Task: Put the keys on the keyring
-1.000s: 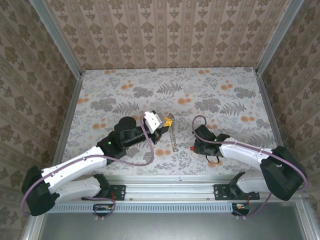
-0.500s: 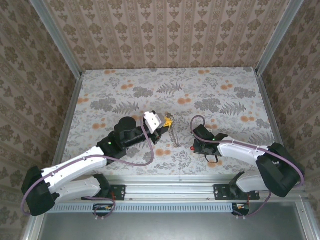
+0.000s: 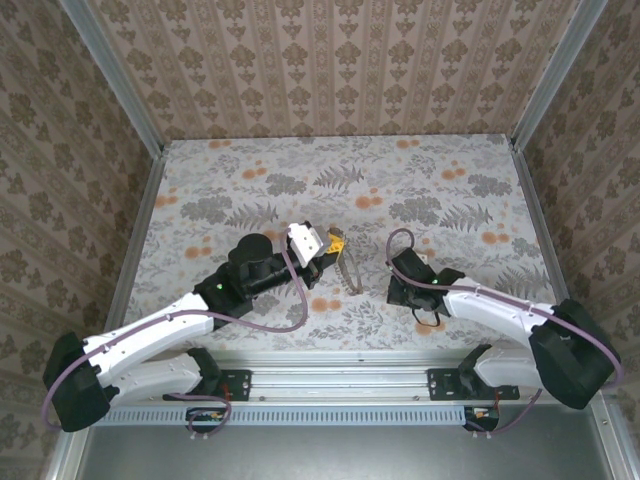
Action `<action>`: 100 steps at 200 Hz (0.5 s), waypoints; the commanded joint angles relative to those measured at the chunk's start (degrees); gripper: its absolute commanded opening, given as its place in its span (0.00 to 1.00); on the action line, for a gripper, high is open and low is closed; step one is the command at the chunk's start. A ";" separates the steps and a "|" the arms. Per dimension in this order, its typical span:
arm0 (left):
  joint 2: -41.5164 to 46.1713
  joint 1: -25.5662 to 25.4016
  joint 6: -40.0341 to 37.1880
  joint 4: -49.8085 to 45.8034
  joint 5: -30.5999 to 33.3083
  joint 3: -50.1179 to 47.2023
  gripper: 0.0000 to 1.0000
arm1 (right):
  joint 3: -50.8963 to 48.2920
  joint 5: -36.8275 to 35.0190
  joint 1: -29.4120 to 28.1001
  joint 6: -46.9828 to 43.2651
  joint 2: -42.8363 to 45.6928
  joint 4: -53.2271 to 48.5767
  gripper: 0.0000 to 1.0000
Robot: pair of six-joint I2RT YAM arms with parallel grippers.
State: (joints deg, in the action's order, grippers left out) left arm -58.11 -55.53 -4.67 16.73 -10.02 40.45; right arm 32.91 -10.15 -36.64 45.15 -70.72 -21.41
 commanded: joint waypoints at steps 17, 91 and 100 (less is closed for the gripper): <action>0.37 -0.20 0.98 2.98 -0.35 0.33 0.00 | -0.60 1.52 -0.05 -0.16 4.29 -0.47 0.00; -0.08 -0.23 1.11 3.00 -0.44 0.69 0.00 | -3.11 7.69 3.60 0.73 5.26 3.39 0.00; -0.16 -0.23 1.17 3.02 -0.52 0.69 0.00 | -3.80 9.08 4.17 0.61 5.15 4.30 0.00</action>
State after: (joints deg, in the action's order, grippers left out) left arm -58.39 -55.53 -4.62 16.73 -10.04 40.45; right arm 31.31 -5.61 -33.87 45.21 -66.35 -19.31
